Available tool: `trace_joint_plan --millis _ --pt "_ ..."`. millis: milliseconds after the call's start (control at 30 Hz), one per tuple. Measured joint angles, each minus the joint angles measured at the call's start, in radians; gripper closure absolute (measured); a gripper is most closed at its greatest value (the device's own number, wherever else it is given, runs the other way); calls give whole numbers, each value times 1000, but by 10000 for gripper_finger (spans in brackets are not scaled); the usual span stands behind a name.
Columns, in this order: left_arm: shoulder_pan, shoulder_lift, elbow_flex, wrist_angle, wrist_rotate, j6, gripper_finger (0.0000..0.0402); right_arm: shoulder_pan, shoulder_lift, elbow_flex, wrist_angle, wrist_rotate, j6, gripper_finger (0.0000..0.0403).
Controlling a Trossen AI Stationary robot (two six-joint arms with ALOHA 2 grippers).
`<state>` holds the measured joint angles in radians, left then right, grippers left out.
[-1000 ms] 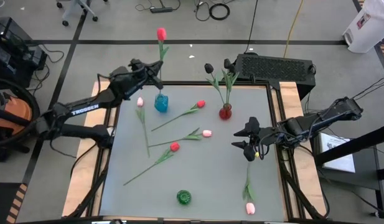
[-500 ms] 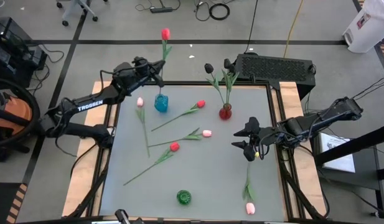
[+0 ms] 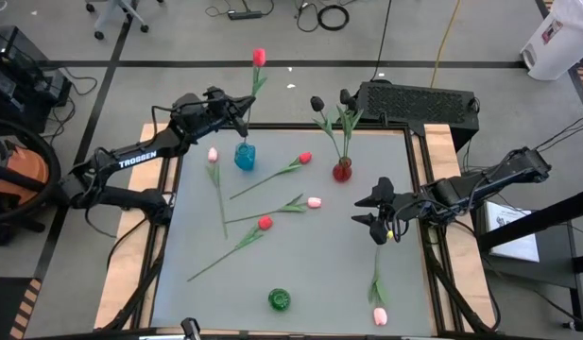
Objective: Sort flowers into vase by color
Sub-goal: Put the bottom orange tulip into the blue vase
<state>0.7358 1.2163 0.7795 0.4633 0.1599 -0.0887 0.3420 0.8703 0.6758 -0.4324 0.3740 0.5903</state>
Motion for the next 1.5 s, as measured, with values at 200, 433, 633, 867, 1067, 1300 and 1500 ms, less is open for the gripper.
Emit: trace_joint_plan --millis 200,433,633,867,1067,1300,1500 --pt "24 0 0 -1 78 -4 400 0 0 0 0 0 0 193" --pt "66 -1 0 -3 166 17 400 0 0 0 0 0 0 193" --pt "101 -1 0 -3 260 18 400 0 0 0 1 0 0 193" --pt "138 -1 0 -3 411 17 400 0 0 0 1 0 25 193" --pt "154 -1 0 -3 453 17 400 -3 0 0 2 0 26 193" --pt "154 1 0 -1 451 17 400 -28 0 0 25 36 24 193" --pt "154 8 0 -2 449 17 400 -46 0 0 85 101 -1 193"
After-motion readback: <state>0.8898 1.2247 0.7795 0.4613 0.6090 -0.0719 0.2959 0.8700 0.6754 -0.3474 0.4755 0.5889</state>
